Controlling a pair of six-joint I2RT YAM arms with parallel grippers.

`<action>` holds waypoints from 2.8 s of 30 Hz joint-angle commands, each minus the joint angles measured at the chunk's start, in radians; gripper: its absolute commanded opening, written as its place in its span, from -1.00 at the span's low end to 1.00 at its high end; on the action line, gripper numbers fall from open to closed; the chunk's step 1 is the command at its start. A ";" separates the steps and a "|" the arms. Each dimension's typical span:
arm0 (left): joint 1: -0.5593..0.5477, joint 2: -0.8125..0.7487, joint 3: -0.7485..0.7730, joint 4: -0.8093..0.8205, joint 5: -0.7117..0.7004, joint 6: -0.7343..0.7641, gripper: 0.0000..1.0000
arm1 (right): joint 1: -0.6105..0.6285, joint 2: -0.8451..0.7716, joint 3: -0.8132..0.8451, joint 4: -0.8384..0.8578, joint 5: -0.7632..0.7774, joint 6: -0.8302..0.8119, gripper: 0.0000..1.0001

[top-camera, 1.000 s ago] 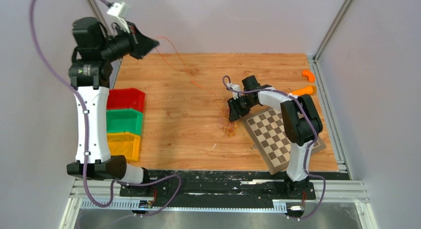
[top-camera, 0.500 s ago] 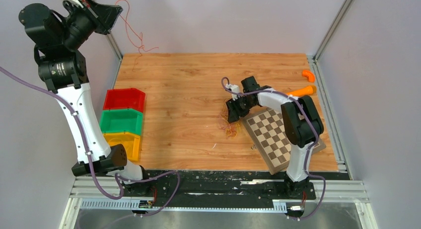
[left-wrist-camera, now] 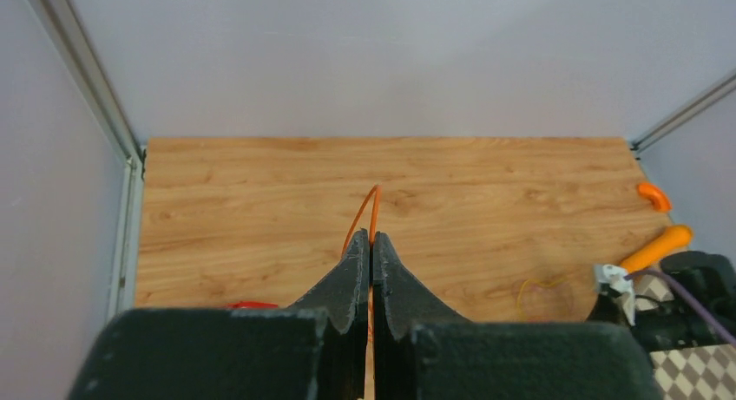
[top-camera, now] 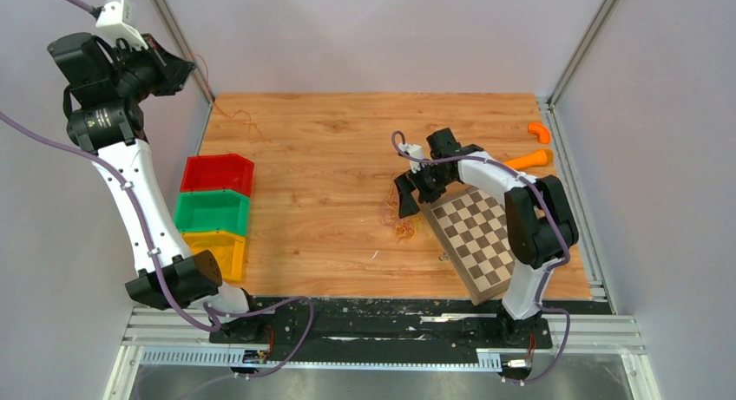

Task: Untangle the cables

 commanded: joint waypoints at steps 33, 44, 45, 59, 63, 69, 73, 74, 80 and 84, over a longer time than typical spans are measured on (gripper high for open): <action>0.162 0.011 -0.060 -0.026 -0.454 0.434 -1.00 | -0.032 -0.119 0.092 -0.088 -0.043 0.003 1.00; 0.175 0.044 0.026 -0.074 -0.456 0.442 -1.00 | -0.035 -0.113 0.089 -0.087 -0.045 0.003 1.00; 0.175 0.045 0.029 -0.076 -0.457 0.444 -1.00 | -0.035 -0.112 0.088 -0.087 -0.047 0.004 1.00; 0.169 0.040 -0.147 -0.115 -0.248 0.445 -1.00 | -0.034 -0.097 0.079 -0.084 -0.069 0.007 1.00; 0.137 0.038 -0.271 -0.089 -0.192 0.438 -1.00 | -0.035 -0.089 0.078 -0.082 -0.075 0.011 1.00; 0.094 0.037 -0.500 0.063 -0.242 0.436 -1.00 | -0.036 -0.090 0.061 -0.075 -0.078 0.014 1.00; 0.088 0.092 -0.590 0.152 -0.248 0.417 -1.00 | -0.036 -0.081 0.047 -0.069 -0.087 0.017 1.00; 0.084 0.115 -0.598 0.165 -0.246 0.415 -1.00 | -0.036 -0.079 0.046 -0.069 -0.088 0.018 1.00; 0.056 0.169 -0.695 0.291 -0.270 0.403 -1.00 | -0.036 -0.073 0.037 -0.067 -0.090 0.014 1.00; 0.032 0.203 -0.742 0.334 -0.326 0.419 -1.00 | -0.039 -0.060 0.034 -0.064 -0.094 0.015 1.00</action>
